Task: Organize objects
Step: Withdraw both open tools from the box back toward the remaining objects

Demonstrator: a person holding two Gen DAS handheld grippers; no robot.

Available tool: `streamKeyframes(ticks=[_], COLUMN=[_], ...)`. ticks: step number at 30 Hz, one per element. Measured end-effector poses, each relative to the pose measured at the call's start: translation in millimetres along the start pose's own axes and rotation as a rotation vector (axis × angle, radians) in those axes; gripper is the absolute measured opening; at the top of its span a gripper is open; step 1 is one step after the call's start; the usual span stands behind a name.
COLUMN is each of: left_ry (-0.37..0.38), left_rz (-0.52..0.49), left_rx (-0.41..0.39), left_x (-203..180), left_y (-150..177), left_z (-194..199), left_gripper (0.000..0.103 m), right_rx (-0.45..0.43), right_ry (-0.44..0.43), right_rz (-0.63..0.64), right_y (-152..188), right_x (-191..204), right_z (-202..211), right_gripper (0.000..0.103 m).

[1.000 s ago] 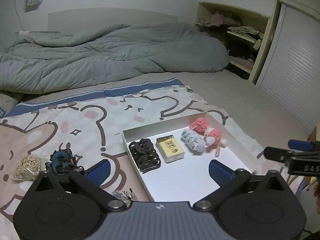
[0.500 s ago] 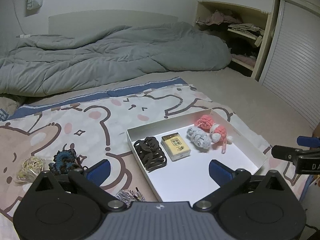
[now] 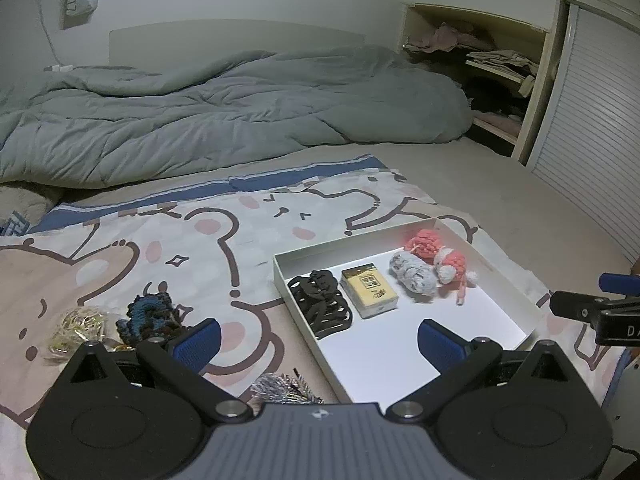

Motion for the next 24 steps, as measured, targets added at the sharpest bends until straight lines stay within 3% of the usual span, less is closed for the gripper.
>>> streamKeyframes(ticks=[24], left_ry=[-0.102], left_rz=[0.098], left_rx=[-0.016], left_x=[74.9], left_y=[16.3], left_z=[32.2], left_gripper=[0.103], right_rx=[0.003], right_ry=[-0.085], right_rz=[0.109], right_y=[-8.5], right_x=[75.2], right_z=[-1.5], right_gripper=[0.103])
Point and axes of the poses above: each gripper's, at about its wrist camera, not at the fingertips, and z roughly against the way its jaws point, x to its left, y to its underside, the point moved 10 cm from there along -z, roughly the way its jaws point, and after that the axes turned 10 degrees about x, right-handed, at the moved point
